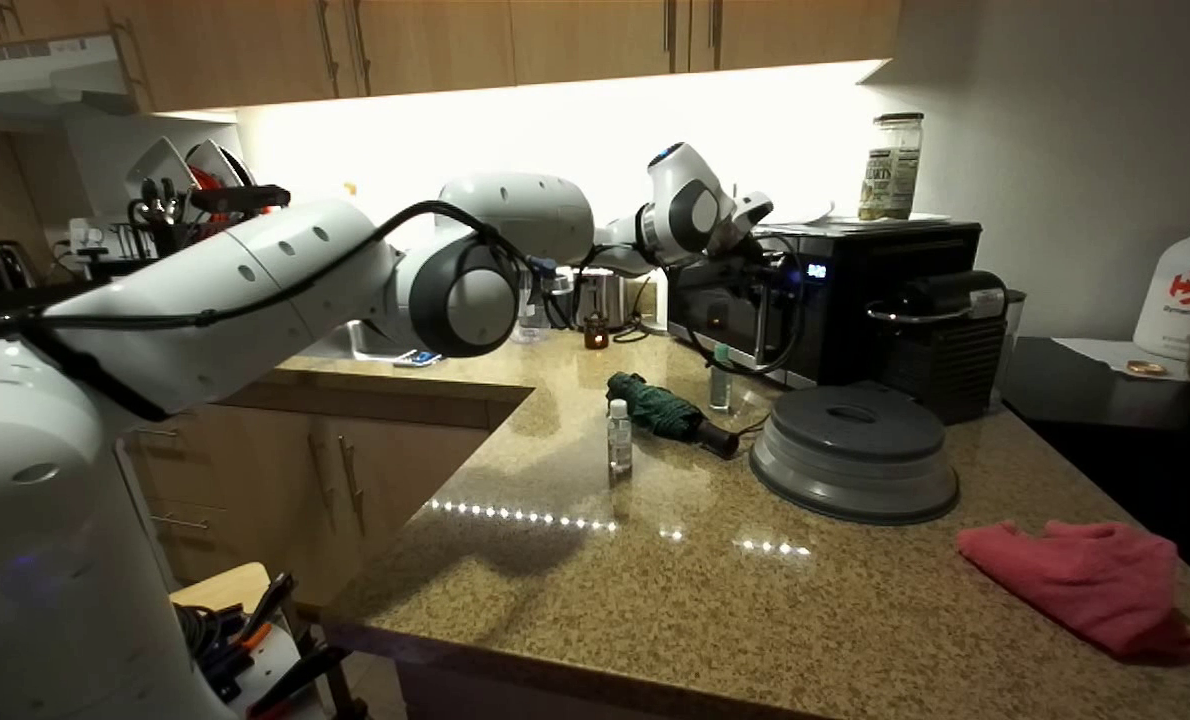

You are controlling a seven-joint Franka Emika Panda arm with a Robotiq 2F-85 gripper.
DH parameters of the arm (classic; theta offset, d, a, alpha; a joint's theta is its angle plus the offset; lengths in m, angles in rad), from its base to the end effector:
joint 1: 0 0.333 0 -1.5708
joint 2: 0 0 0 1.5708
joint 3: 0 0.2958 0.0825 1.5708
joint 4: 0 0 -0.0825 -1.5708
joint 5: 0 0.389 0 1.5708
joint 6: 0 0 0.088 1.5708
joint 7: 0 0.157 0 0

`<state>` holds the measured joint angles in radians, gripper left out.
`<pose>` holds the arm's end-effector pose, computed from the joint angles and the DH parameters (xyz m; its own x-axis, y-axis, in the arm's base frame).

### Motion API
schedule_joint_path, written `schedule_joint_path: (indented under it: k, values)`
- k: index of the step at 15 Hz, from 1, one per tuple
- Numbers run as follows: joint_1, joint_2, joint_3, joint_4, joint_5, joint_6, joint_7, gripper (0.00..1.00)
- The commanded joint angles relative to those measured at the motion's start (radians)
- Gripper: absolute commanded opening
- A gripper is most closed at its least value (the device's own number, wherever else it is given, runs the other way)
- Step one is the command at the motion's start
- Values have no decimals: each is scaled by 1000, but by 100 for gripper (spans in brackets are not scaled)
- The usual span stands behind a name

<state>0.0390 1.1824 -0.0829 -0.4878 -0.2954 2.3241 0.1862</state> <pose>0.8659 -0.0084 0.3456 0.7812 0.0722 0.6201 -0.1110 -0.9614 0.2517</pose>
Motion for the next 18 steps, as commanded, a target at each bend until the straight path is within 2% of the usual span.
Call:
schedule_joint_path:
  k: [1, 6, 18]
  values:
    - [5, 15, -12, 19, -8, 33, 15, 41]
    - [13, 14, -10, 18, -4, 32, 14, 7]
    - [35, -31, -7, -6, 2, -80, 48, 10]
